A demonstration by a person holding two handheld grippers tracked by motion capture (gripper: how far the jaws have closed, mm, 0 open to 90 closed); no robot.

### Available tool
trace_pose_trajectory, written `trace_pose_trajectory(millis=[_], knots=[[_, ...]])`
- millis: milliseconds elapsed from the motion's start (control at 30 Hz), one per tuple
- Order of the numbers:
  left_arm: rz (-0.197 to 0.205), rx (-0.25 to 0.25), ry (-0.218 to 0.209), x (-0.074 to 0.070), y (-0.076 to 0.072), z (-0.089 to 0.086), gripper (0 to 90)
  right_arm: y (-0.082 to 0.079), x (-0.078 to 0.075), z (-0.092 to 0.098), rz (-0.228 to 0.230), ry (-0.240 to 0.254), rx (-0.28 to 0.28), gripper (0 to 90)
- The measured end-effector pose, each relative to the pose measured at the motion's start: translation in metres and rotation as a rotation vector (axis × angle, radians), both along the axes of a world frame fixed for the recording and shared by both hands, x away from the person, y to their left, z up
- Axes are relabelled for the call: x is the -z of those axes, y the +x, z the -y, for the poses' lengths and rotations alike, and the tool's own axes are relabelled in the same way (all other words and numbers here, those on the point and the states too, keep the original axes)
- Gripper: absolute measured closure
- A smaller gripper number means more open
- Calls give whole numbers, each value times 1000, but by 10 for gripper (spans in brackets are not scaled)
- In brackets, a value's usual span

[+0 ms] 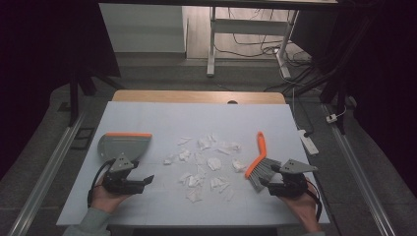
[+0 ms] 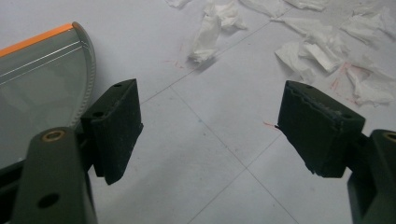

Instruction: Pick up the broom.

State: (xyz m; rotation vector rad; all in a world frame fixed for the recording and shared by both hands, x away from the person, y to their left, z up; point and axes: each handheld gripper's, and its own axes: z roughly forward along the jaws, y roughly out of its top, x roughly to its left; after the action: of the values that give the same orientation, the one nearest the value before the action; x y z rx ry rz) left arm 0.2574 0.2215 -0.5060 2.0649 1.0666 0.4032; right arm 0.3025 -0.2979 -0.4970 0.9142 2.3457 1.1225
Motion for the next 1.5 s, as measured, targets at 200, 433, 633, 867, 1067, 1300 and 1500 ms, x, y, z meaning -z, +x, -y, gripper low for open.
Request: trace_pose_trajectory(millis=[200, 433, 633, 867, 1067, 1300, 1500], knots=[[-6, 6, 12, 1, 0, 2, 224, -1, 0, -1, -1, -2, 1, 315], [-6, 7, 12, 1, 0, 3, 223, -1, 1, -3, -3, -16, -6, 319], [-6, 6, 14, 1, 0, 3, 223, -2, 2, -5, -5, -41, -2, 322], [-3, -1, 31, 1, -2, 5, 220, -2, -2, -13, -29, -103, 23, 317], [-4, 1, 25, 2, -1, 5, 217, 13, -15, -20, -82, -133, 94, 321], [-2, 4, 22, 2, -2, 4, 217, 49, -33, -27, -192, -171, 183, 317], [-4, -2, 27, 2, -1, 4, 216, 78, -34, -34, -291, -199, 245, 319]])
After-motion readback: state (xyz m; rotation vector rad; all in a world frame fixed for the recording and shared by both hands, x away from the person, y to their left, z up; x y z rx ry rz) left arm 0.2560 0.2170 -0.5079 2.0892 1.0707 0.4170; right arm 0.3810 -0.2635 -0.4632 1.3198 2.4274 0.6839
